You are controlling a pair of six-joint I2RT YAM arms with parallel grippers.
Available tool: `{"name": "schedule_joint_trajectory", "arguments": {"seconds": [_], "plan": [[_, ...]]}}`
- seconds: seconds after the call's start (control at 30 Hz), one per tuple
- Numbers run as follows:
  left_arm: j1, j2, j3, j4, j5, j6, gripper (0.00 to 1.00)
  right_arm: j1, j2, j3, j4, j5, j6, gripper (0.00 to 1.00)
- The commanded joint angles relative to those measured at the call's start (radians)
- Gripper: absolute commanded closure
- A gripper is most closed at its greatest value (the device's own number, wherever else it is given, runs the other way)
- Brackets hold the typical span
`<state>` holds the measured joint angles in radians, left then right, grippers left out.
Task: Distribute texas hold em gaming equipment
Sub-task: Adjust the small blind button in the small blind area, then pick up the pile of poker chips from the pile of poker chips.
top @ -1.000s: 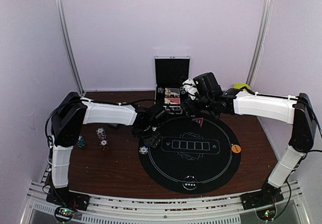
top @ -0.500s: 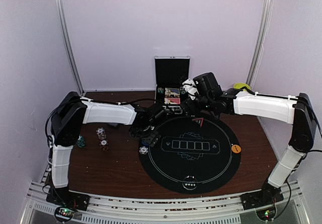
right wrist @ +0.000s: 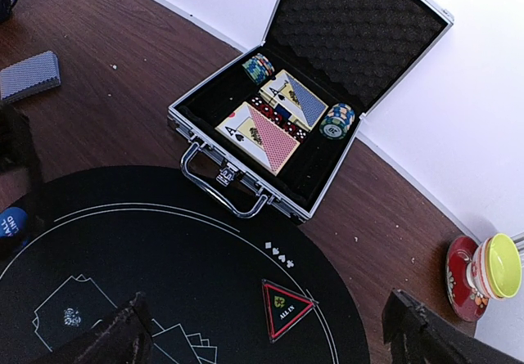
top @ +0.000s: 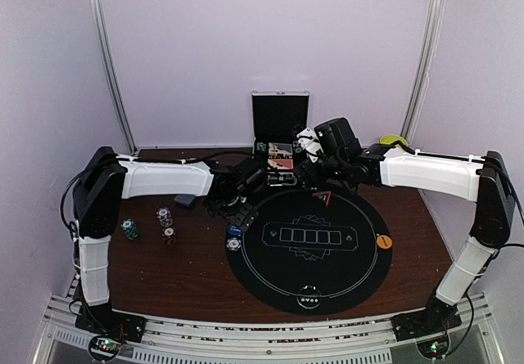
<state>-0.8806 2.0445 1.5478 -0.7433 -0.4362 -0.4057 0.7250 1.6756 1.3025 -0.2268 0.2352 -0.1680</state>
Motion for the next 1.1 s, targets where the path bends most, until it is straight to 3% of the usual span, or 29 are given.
{"name": "schedule_joint_trajectory", "arguments": {"seconds": [0.0,0.2,0.5,1.07], "plan": [[0.013,-0.194,-0.022,-0.021,-0.04,-0.009,0.02,-0.001,-0.017,-0.008,0.016,-0.003,0.006,0.0],[0.064,-0.376,-0.215,-0.014,0.015,-0.03,0.02,-0.001,-0.016,-0.009,0.014,-0.004,0.005,0.0],[0.266,-0.578,-0.429,0.049,0.222,0.011,0.02,-0.001,-0.008,-0.006,0.01,-0.007,0.005,0.0],[0.545,-0.48,-0.513,0.164,0.412,0.156,0.07,-0.001,-0.006,-0.009,0.011,-0.009,0.001,0.0]]}}
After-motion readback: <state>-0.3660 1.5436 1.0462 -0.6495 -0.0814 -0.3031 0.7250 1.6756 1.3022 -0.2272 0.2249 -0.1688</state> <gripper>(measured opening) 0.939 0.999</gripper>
